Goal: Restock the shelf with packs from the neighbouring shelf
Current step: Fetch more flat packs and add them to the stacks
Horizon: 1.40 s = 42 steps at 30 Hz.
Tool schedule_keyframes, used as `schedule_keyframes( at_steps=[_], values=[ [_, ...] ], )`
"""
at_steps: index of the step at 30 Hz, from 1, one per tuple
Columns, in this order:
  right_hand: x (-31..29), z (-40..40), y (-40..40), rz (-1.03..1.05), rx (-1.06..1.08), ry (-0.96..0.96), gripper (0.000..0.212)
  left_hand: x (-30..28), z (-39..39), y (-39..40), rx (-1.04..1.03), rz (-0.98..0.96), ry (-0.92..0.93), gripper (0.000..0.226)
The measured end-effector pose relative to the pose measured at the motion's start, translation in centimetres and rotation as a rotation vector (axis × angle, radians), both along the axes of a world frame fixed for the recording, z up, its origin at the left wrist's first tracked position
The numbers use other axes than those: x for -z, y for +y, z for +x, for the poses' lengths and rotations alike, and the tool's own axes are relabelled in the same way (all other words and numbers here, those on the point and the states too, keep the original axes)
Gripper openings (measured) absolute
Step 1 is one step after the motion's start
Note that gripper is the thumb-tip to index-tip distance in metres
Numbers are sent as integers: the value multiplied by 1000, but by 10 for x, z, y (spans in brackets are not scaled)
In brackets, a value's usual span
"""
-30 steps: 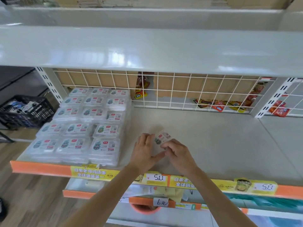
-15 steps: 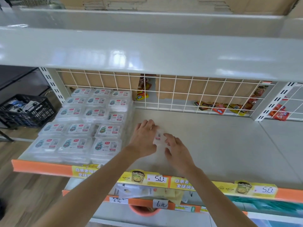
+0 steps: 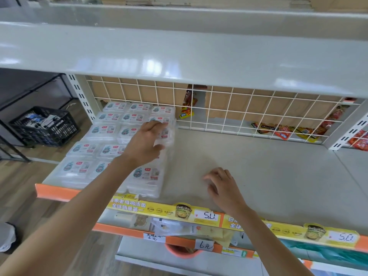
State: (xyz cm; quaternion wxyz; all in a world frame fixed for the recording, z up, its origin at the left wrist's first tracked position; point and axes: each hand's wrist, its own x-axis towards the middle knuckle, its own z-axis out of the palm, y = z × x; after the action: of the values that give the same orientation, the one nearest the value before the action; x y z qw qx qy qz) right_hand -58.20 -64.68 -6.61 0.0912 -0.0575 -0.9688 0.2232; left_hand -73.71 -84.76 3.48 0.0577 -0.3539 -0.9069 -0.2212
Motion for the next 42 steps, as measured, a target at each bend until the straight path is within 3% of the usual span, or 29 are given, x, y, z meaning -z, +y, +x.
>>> schedule_keyframes(
  at_steps=[7,11,17,23,29,36,42],
  values=[
    [-1,0,-3,18,23,2,29,11,-15,2,10,-111,-46,61],
    [-3,2,-3,18,-5,4,35,13,-4,6,84,-56,53,60],
    [-14,35,19,104,12,28,34,20,38,51,293,-78,172,41],
    [-30,124,83,294,71,81,35,35,113,138,478,-154,200,35],
    [-39,250,164,361,229,68,34,42,216,261,678,-179,203,43],
    [-34,385,240,366,487,48,36,58,341,381,951,-118,204,44],
    [-33,445,295,271,651,85,30,57,388,469,1122,-116,206,40]
  ],
)
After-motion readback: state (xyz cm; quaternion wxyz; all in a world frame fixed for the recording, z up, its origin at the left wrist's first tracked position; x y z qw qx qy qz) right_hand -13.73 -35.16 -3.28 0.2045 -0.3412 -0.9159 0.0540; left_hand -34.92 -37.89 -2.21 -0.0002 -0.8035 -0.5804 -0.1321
